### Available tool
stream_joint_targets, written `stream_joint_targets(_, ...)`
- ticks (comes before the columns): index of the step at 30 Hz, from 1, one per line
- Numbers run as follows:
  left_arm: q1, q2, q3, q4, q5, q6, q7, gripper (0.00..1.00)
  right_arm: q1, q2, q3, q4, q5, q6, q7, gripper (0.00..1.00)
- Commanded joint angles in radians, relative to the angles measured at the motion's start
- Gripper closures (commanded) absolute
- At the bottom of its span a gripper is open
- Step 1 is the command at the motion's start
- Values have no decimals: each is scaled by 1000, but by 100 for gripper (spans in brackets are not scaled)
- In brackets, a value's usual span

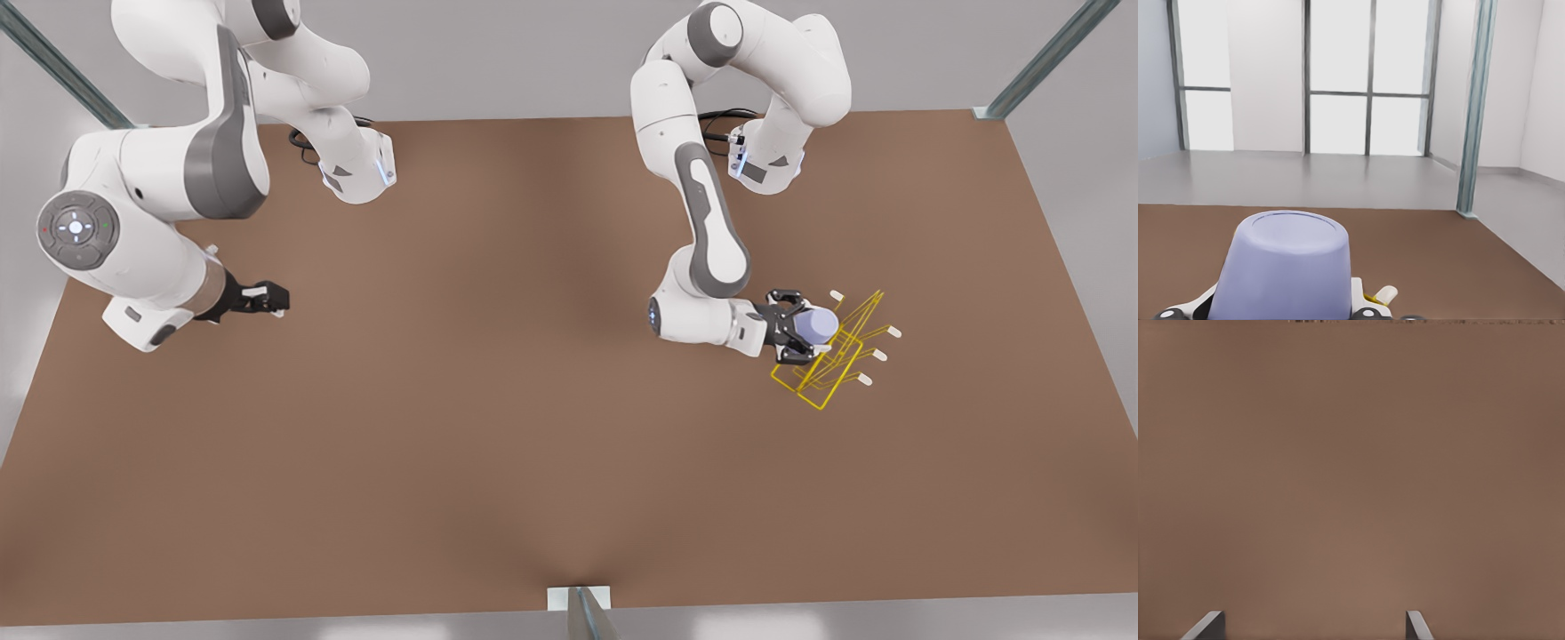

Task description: Place the cup on the cup holder

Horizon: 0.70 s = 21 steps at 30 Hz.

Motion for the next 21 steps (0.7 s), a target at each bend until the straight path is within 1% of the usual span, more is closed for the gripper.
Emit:
stream_joint_targets(1, 0, 0, 1, -17, 4, 58, 59, 39, 3, 4, 0, 1, 0, 10, -7, 0)
stream_joint_targets(7, 8, 16, 1, -23, 4, 82, 43, 39, 3, 18, 0, 1, 1, 10, -13, 0)
stream_joint_targets(10, 18, 16, -1, -23, 4, 96, 39, 35, 4, 18, -2, 1, 3, 19, -13, 0)
stream_joint_targets(11, 20, 16, -1, -23, 4, 102, 39, 21, 4, 18, -2, 1, 4, 22, -14, 0)
stream_joint_targets(12, 24, 16, -1, -23, 6, 102, 41, 0, 3, 20, -2, 1, 4, 22, -14, 0)
stream_joint_targets(20, 3, 8, 13, -44, 10, 92, 55, 0, 3, 26, -3, -1, 6, 22, -21, 0)
stream_joint_targets(21, -31, -15, 42, -46, 10, 87, 73, 0, 3, 26, -3, -1, 4, 22, -21, 0)
